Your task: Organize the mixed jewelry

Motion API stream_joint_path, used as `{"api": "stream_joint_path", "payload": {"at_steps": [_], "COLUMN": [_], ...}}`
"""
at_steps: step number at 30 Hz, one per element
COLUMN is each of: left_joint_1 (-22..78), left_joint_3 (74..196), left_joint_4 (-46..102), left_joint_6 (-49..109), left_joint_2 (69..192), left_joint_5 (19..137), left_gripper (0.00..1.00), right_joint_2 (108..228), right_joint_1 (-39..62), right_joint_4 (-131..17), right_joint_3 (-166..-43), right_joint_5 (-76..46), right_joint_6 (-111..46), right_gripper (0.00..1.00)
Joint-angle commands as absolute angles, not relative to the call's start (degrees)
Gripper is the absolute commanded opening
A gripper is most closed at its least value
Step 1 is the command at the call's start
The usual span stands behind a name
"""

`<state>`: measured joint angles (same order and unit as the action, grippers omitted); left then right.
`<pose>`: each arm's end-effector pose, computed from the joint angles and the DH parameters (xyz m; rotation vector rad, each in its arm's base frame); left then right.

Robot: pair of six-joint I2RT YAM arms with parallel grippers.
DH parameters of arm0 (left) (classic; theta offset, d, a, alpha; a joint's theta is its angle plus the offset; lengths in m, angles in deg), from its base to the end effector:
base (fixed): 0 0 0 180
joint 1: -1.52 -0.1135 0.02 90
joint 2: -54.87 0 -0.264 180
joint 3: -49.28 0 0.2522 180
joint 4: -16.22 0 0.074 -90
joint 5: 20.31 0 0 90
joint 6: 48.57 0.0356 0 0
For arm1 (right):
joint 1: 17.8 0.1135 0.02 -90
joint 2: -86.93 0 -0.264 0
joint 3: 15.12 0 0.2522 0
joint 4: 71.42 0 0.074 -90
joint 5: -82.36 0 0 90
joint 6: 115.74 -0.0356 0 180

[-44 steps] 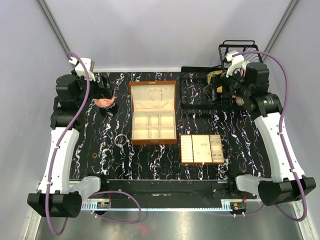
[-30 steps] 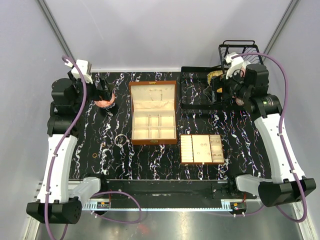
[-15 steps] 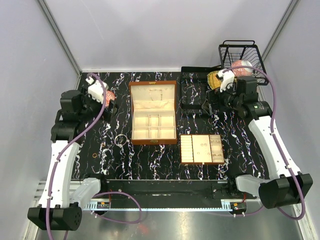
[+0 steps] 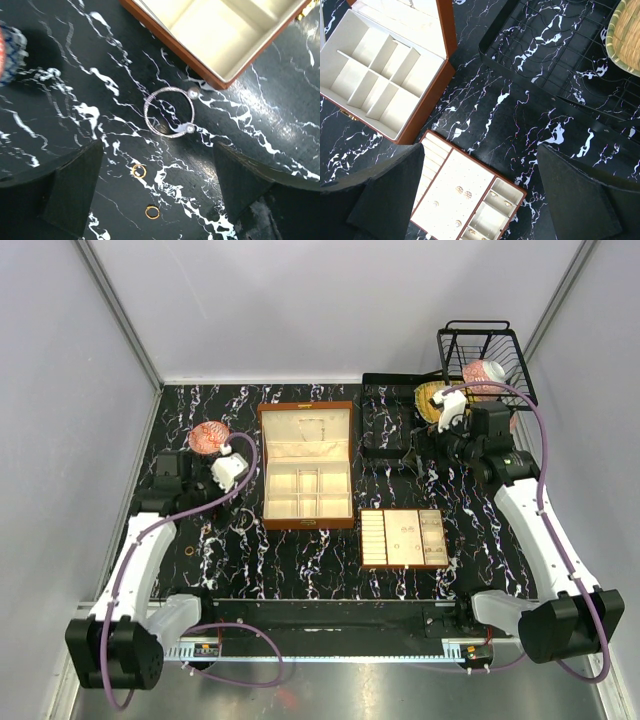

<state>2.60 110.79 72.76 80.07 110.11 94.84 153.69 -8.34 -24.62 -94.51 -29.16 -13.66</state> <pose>0.1878 -0.0187 0.2762 0.9740 2.1405 -0.2224 0.2450 0.0541 0.3511 -0.6097 2.0557 0.3795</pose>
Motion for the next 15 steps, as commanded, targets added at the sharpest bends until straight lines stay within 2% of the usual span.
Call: {"api": "stream_joint_path", "payload": {"at_steps": [1, 6, 15], "left_joint_1": [2.8, 3.3, 6.7], "left_joint_3": [109.5, 109.8, 105.2], "left_joint_4": [71.8, 71.8, 67.9], "left_joint_6": [87.4, 89.4, 93.6], "left_joint_2": [115.0, 120.9, 125.8], "left_joint_5": [97.8, 98.0, 94.0], "left_gripper": [0.94, 0.88, 0.86], "right_joint_2": [152.1, 152.1, 152.5], "right_joint_1": [-7.8, -7.9, -7.8], "right_joint_4": [-27.2, -27.2, -27.2], "right_joint_3": [-94.4, -94.3, -94.2], "right_joint_5": [-28.8, -28.6, -28.4], "right_joint_6": [-13.3, -13.1, -12.8], "right_gripper": [1.0, 1.0, 1.0]}}
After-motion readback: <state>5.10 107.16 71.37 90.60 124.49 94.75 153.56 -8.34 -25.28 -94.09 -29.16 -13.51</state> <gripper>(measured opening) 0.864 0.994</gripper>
